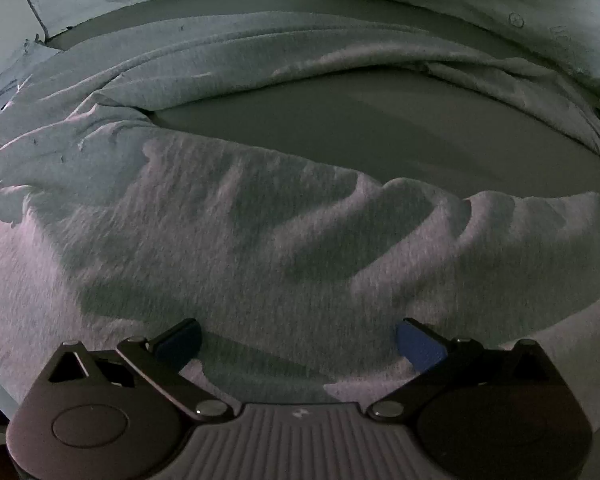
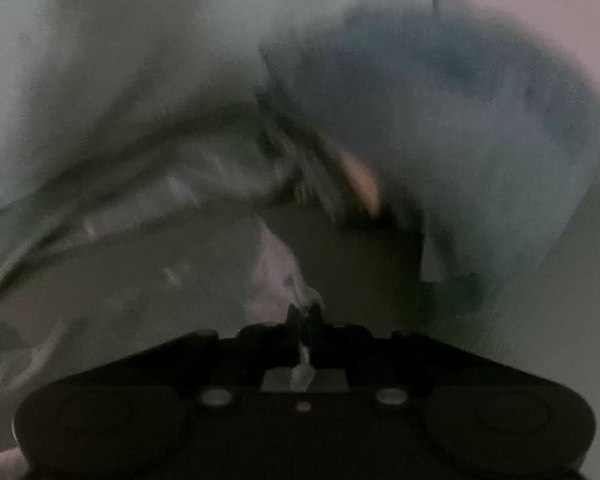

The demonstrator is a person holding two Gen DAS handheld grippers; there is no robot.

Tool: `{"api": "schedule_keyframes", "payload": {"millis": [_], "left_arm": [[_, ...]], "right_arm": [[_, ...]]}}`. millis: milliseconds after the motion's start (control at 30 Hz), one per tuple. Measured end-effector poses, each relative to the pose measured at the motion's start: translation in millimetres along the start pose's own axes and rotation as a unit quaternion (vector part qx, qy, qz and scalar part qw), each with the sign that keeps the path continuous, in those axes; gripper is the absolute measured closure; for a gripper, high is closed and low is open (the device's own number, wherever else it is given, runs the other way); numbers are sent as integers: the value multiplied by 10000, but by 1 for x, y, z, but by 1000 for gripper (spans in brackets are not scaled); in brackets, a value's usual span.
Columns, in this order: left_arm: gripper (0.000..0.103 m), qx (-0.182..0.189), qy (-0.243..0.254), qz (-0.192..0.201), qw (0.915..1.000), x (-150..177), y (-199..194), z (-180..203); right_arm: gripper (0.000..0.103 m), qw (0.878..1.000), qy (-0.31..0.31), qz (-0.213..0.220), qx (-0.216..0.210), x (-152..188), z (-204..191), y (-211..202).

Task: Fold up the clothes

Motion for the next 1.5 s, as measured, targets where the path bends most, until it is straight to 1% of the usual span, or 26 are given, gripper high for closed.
{"api": "schedule_keyframes", "payload": {"millis": [100, 167, 233, 300, 333, 400, 433, 467, 500, 600, 733, 833, 867, 900, 933, 967, 1000, 1100, 1133, 1167, 1200, 1233, 1300, 1367, 1433, 1500], "left_arm": [[0, -9, -8, 37, 10000, 0, 0, 1], [0, -10, -14, 32, 10000, 0, 0, 0], [0, -6, -16, -2, 10000, -1, 1, 0], [0, 4, 2, -25, 10000, -2, 1, 0], [0, 15, 22, -25, 10000, -2, 2, 0], [0, 49, 86, -2, 10000, -2, 2, -1], [0, 65, 115, 24, 9999, -2, 2, -2], [0, 77, 141, 60, 9999, -1, 1, -2], [0, 88, 162, 102, 9998, -1, 1, -3], [0, 116, 218, 229, 9994, 1, 0, -4], [0, 155, 298, 341, 9989, 3, -1, -5], [0, 206, 391, 380, 9983, 3, -1, -5], [0, 227, 427, 392, 9981, 3, -1, -5], [0, 247, 463, 401, 9978, 3, -1, -6], [0, 271, 504, 395, 9976, 3, -1, -6], [0, 299, 555, 380, 9973, 3, -1, -7], [0, 326, 605, 365, 9970, 2, -1, -7], [0, 406, 753, 349, 9957, 1, -1, -9], [0, 429, 798, 349, 9953, 1, -1, -9], [0, 448, 836, 352, 9949, 2, -2, -9], [0, 466, 870, 353, 9945, 2, -2, -10], [0, 481, 900, 349, 9942, 2, -2, -10], [0, 505, 959, 336, 9935, 1, -2, -11], [0, 528, 1018, 320, 9929, -1, -1, -12], [0, 547, 1069, 299, 9923, -2, -1, -12], [0, 563, 1112, 281, 9918, -3, 0, -12]], "right_arm": [[100, 9956, -632, 688, 75, -18, -23, -60], [100, 9855, -1295, 1051, -309, -21, -58, -90], [99, 9701, -1980, 1116, -857, -13, -97, -99], [96, 9503, -2547, 537, -1710, 12, -139, -89], [90, 9422, -2678, 0, -2012, 29, -157, -78], [80, 9295, -2832, -747, -2241, 60, -180, -69], [69, 9247, -2911, -845, -2306, 69, -182, -72], [62, 9226, -2966, -780, -2341, 73, -179, -81], [50, 9206, -3019, -713, -2373, 76, -176, -90], [45, 9391, -2700, -391, -2089, 60, -159, -101], [39, 9670, -1961, -393, -1577, 38, -137, -74], [37, 9726, -1795, -661, -1323, 33, -129, -39], [37, 9703, -1823, -784, -1386, 35, -130, -29], [45, 9677, -1852, -907, -1448, 37, -130, -19], [73, 9653, -1872, -1023, -1505, 39, -131, -9], [91, 9726, -1648, -876, -1388, 35, -124, -18], [100, 9789, -1423, -728, -1270, 32, -117, -27], [100, 9928, -739, -278, -902, 21, -96, -55], [100, 9974, -478, 11, -531, 15, -80, -80], [100, 9992, -215, 297, -164, 8, -63, -106], [101, 9989, 48, 456, 27, 6, -48, -127], [101, 9970, 329, 562, 412, 8, -30, -147], [100, 9935, 650, 294, 884, 19, 1, -165], [99, 9864, 906, -128, 1364, 46, 26, -159], [99, 9788, 929, -583, 1732, 73, 39, -146], [98, 9744, 921, -772, 1898, 88, 44, -143]]}}
Point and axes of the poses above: each gripper's, at about its wrist camera, not at the fingertips, and y roughly the way its jaws point, z to its right, x to its underside, the point moved 3 cm from there along y, roughly the way its jaws point
